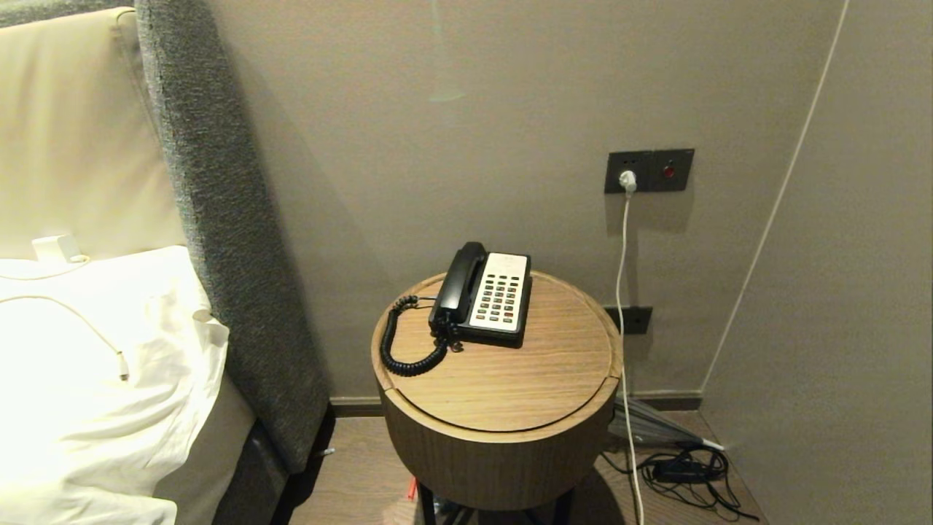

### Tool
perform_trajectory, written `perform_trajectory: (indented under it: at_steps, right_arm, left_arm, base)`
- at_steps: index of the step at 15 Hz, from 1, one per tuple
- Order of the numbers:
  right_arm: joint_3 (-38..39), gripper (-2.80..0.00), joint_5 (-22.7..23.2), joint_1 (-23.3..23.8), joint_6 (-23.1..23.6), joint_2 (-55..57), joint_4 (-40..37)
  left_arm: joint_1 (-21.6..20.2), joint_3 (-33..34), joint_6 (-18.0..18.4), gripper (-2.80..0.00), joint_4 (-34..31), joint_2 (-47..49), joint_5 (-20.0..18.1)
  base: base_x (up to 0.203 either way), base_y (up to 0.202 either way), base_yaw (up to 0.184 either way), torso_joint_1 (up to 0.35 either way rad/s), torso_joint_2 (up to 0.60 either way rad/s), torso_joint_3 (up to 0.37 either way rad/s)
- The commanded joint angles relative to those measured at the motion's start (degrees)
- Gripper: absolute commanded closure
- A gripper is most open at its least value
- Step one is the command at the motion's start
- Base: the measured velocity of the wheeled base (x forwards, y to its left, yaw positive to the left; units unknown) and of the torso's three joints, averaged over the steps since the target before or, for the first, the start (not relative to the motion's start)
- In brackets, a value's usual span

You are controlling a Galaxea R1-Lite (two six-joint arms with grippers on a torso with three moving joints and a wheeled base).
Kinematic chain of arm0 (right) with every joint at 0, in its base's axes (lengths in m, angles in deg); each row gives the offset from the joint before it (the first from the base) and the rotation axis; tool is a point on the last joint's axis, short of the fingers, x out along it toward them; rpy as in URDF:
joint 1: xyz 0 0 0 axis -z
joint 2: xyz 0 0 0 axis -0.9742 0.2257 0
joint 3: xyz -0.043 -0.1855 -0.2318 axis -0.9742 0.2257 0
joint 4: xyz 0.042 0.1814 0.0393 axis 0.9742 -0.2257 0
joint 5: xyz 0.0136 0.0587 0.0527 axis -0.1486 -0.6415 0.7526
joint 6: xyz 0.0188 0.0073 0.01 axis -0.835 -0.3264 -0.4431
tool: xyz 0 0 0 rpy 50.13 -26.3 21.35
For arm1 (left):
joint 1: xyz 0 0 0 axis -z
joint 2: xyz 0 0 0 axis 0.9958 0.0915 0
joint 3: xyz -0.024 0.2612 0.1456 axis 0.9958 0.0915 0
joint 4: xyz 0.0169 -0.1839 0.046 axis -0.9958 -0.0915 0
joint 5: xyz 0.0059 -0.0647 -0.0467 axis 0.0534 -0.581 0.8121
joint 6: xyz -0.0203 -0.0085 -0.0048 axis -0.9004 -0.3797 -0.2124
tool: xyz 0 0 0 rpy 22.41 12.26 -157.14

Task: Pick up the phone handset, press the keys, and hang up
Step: Pick up the desk phone handset

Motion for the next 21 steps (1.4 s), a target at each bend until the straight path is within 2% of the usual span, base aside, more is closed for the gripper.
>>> perform_trajectory:
  at_steps: [1, 16, 21]
  right_arm:
    - [0.1, 0.0, 0.0, 0.0, 0.0, 0.0, 0.0]
    - [0.1, 0.0, 0.0, -0.1, 0.0, 0.0, 0.0]
    - [0.1, 0.0, 0.0, 0.0, 0.0, 0.0, 0.0]
  left_arm:
    - [0.0, 0.0, 0.0, 0.0, 0.0, 0.1, 0.0]
    - [0.0, 0.0, -0.3, 0.0, 0.0, 0.1, 0.0]
    - [0.0, -0.1, 0.7, 0.0, -0.2, 0.1, -0.2]
  base:
    - [0.0, 0.0, 0.0, 0.0, 0.0, 0.0]
    - [0.0, 0.0, 0.0, 0.0, 0.0, 0.0]
    - [0.0, 0.0, 0.0, 0.0, 0.0, 0.0]
